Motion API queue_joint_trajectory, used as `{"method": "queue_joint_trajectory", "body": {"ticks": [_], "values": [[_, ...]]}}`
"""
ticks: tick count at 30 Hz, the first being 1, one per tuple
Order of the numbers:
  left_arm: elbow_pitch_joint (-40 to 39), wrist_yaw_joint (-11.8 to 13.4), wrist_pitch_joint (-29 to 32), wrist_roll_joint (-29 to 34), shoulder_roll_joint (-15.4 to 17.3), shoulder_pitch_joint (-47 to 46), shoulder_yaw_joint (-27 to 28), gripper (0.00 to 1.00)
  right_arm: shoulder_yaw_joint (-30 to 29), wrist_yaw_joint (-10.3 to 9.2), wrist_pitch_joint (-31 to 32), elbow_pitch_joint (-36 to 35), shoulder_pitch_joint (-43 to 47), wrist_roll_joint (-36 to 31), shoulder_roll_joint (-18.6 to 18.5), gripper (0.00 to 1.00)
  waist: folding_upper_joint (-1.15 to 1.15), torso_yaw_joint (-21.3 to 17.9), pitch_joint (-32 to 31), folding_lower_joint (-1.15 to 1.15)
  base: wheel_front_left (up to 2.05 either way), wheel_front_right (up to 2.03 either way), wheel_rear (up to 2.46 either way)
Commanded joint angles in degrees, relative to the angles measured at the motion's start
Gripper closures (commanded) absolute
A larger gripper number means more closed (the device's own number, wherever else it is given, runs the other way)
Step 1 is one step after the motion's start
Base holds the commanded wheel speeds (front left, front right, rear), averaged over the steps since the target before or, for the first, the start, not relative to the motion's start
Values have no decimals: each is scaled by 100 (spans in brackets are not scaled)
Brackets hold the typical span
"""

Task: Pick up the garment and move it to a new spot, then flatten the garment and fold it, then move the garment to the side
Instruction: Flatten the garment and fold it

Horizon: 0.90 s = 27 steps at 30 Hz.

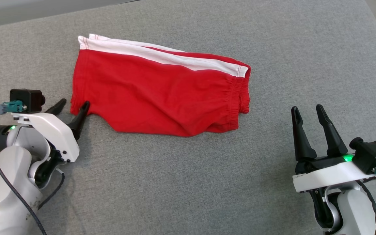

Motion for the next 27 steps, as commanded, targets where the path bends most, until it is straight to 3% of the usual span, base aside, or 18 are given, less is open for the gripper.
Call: {"method": "queue_joint_trajectory", "body": {"ticks": [1, 2, 3, 14, 22, 27], "values": [[84, -37, 130, -33, -71, 173, -137, 31, 12, 0, -50, -18, -80, 15, -31, 0, 0, 16, -11, 0, 0, 0, 0], [47, -46, 109, -96, -84, 182, -162, 78, 11, 0, -49, -22, -71, 13, -29, 0, 0, 34, -23, 0, 0, 0, 0], [25, -53, 121, -116, -75, 196, -204, 100, 10, 0, -49, -29, -58, 14, -30, 0, 0, 49, -35, 0, 0, 0, 0], [-195, 70, -831, -486, -139, 578, 27, 100, -133, 0, -42, 24, 92, -47, -31, 0, 0, 260, -359, 0, 0, 0, 0], [-1179, 602, -1268, -653, -348, 1688, 188, 100, -320, 0, 108, -22, 258, -237, -31, 0, 0, 609, -587, 0, 0, 0, 0], [-1847, 1012, -1213, -662, -393, 2269, 182, 100, -390, 0, 269, -107, 320, -365, -30, 0, 0, 775, -660, 0, 0, 0, 0]]}}
